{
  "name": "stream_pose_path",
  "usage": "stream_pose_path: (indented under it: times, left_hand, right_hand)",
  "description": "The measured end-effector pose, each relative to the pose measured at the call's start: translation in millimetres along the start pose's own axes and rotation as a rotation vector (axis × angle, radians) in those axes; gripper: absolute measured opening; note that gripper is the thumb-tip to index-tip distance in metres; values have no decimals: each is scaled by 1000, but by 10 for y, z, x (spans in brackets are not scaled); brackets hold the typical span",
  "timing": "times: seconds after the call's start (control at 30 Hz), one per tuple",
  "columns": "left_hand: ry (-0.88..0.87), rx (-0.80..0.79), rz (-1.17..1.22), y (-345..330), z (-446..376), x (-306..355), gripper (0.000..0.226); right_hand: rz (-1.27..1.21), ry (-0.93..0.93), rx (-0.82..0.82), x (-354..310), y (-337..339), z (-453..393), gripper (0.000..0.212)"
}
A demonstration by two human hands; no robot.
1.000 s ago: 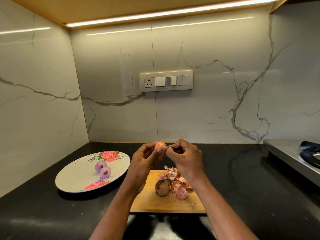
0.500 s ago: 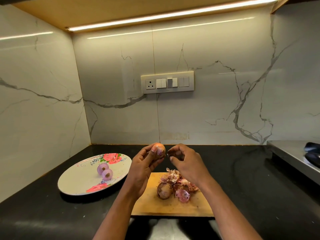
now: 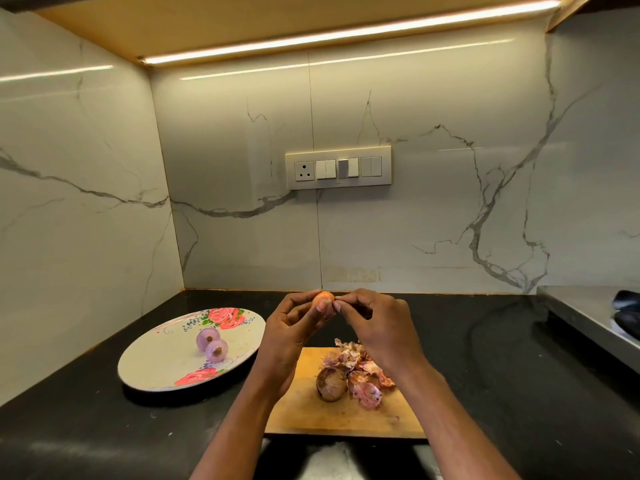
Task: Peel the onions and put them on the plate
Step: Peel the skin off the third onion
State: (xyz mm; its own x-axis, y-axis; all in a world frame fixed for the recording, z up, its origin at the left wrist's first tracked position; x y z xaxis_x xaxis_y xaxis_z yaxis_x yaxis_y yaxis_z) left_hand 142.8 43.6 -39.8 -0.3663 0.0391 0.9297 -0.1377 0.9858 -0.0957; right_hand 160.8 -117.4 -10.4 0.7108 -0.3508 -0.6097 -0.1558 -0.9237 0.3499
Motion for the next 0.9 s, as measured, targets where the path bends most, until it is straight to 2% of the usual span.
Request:
stream_pose_path:
  times: [0.57, 0.9]
  left_hand:
    - [1, -27, -48, -16, -1, -38, 42]
    - [-33, 6, -61, 22, -12, -14, 39]
  right_hand:
    - [-14, -4, 65, 22, -26, 44, 13]
    - [-47, -23, -18, 46, -27, 18, 23]
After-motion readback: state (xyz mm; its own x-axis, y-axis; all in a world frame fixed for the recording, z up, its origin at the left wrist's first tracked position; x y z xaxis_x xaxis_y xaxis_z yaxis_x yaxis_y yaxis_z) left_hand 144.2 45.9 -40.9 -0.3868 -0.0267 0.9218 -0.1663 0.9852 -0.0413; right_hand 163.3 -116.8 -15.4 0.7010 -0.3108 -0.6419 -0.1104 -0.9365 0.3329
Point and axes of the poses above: each hand's wrist, its own z-axis away from the middle knuckle, its own y-axis out of the back of the hand, x = y × z, the point moved 5 cm from there along -z, towards the middle knuckle, and after that the axes turned 5 degrees about -z, right-handed, at the moved point
